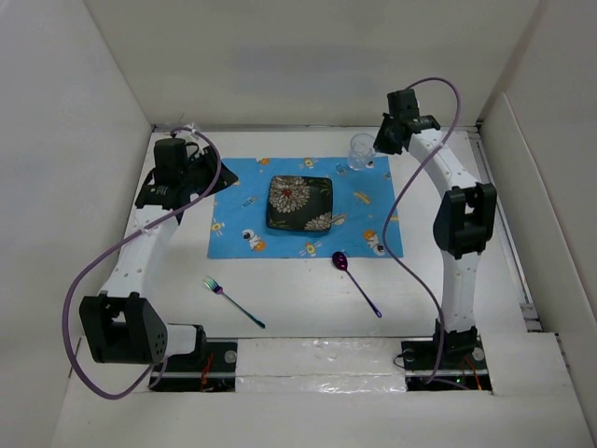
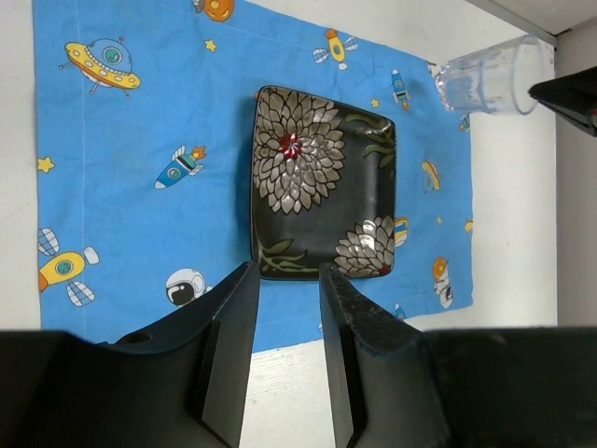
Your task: Set the dinner table for one person
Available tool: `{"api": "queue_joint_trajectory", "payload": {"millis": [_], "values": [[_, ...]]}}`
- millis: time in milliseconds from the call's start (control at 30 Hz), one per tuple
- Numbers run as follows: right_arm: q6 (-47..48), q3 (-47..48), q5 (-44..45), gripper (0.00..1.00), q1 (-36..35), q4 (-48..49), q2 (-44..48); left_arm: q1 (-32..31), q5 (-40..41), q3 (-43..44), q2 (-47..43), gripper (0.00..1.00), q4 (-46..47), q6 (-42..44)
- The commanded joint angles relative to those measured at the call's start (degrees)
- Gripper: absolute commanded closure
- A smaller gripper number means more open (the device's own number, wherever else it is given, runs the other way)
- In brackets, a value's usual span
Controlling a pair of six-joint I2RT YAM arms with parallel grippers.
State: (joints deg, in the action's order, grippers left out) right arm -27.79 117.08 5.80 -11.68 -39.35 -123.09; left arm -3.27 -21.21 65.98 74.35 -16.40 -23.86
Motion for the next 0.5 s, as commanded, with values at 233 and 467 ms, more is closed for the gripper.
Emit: {"api": "queue_joint_trajectory", "payload": {"millis": [233,467], "values": [[1.9,3.9,8.3,1.0,2.3,-2.2,-1.6,0.2,-0.3,-2.3,-3.2,0.7,1.6,0.4],[1.9,1.7,8.5,1.0,2.3,-1.9,-2.3,0.2,-0.4,-1.8,-2.5,0.7,1.7,0.2]]}}
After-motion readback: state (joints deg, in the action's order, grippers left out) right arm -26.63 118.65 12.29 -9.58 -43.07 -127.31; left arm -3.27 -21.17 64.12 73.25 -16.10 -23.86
